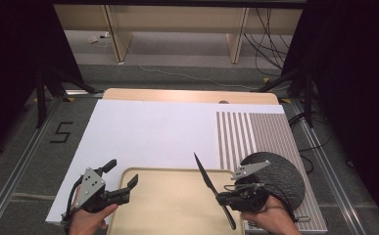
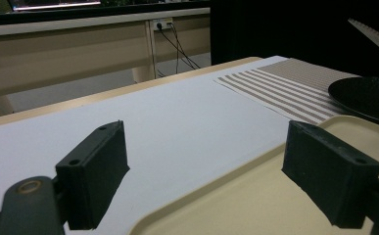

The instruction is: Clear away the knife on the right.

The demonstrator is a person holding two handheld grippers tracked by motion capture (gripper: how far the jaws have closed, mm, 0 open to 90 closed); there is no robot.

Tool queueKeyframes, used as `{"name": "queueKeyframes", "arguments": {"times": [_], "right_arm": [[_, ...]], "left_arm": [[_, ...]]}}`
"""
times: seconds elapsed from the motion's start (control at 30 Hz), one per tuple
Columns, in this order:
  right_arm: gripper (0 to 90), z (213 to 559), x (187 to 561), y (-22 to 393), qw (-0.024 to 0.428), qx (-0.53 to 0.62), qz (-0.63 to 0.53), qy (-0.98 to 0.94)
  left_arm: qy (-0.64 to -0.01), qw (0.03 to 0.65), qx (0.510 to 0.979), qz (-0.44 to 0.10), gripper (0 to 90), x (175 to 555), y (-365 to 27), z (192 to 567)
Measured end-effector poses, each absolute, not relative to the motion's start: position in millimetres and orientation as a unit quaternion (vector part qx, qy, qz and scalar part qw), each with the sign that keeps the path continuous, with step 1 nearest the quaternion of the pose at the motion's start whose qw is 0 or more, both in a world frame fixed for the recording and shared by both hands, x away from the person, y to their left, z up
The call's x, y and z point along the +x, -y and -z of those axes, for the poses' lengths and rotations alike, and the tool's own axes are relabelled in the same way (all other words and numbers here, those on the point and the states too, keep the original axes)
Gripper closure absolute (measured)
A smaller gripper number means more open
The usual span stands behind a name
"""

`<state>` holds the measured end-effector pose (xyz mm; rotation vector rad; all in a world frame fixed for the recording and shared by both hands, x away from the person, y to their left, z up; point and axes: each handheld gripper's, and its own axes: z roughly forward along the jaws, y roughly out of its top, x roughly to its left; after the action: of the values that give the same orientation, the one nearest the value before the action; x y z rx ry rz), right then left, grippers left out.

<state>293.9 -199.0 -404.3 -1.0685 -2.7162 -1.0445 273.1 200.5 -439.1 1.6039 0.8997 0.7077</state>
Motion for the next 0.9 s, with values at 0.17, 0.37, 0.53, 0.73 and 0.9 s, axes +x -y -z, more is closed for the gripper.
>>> {"name": "queueKeyframes", "arguments": {"times": [0.17,0.37,0.53,0.73,0.9], "right_arm": [[80.8,408.5,289.9,196.8,0.024,-0.352,0.334,0.874],[80.7,414.3,285.1,194.6,0.031,-0.354,0.324,0.877],[80.7,419.2,280.1,195.9,0.032,-0.357,0.324,0.876],[80.7,424.8,271.8,193.9,0.04,-0.368,0.305,0.877],[80.7,429.8,269.3,192.6,0.047,-0.368,0.298,0.879]], "left_arm": [[-0.381,0.553,0.678,-0.3,16.4,272.9,-201.5,438.9],[-0.379,0.552,0.679,-0.301,16.4,272.5,-200.7,438.8],[-0.38,0.551,0.678,-0.301,16.4,272.7,-201.5,438.8],[-0.38,0.553,0.677,-0.302,16.3,272.5,-200.6,438.8],[-0.377,0.559,0.674,-0.303,16.3,272.5,-200.9,438.5]]}}
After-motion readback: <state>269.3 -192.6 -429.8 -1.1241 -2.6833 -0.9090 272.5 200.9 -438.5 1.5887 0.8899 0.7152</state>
